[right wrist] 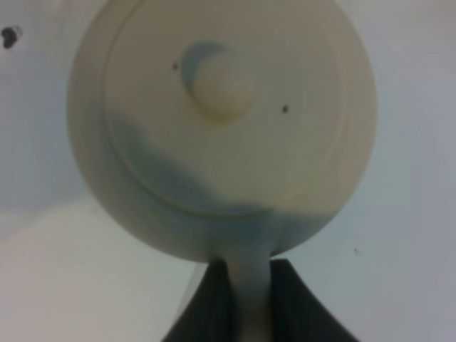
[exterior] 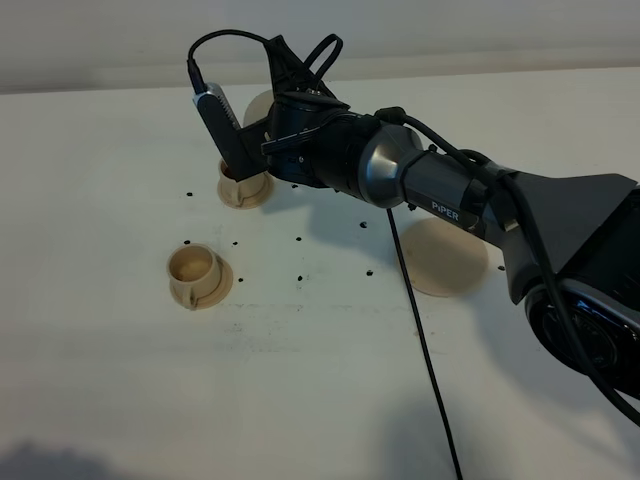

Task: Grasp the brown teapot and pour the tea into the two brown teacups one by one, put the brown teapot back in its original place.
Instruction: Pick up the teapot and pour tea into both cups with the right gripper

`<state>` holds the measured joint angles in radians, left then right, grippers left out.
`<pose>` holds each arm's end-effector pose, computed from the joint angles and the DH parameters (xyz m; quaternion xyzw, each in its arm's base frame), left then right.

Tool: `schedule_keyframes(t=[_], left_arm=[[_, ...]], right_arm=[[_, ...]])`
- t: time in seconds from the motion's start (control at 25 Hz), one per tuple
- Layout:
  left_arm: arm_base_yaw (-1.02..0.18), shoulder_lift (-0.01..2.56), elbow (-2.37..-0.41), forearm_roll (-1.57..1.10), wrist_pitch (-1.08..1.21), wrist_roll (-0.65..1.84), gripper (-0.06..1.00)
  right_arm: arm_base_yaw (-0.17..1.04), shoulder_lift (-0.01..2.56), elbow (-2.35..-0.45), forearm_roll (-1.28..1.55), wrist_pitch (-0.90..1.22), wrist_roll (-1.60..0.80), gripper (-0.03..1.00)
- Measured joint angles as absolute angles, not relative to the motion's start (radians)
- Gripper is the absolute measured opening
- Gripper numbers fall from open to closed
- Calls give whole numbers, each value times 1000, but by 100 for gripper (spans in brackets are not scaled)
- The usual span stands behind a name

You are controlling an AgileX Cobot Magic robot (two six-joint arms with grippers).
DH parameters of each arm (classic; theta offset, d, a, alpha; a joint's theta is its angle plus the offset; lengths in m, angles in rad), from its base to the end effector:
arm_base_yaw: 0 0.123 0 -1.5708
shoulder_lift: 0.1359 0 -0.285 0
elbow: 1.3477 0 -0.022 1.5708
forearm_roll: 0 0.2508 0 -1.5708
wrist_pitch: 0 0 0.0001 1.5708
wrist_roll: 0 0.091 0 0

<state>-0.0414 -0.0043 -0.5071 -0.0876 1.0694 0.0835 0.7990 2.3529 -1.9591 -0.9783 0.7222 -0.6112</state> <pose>-0.0071 -0.0067 0.2788 0.0553 0.8499 -0.0327 0.5230 0.4034 0.3429 0.1887 -0.7466 0.4814 -0.3698 0.2722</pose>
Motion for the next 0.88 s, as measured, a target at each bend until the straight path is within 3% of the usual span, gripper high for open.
schedule_keyframes(t=[0.88], left_arm=[[-41,-4,-507,-88,1069,84,36]], right_arm=[[798,2353,-1959,-991,716,-633,9]])
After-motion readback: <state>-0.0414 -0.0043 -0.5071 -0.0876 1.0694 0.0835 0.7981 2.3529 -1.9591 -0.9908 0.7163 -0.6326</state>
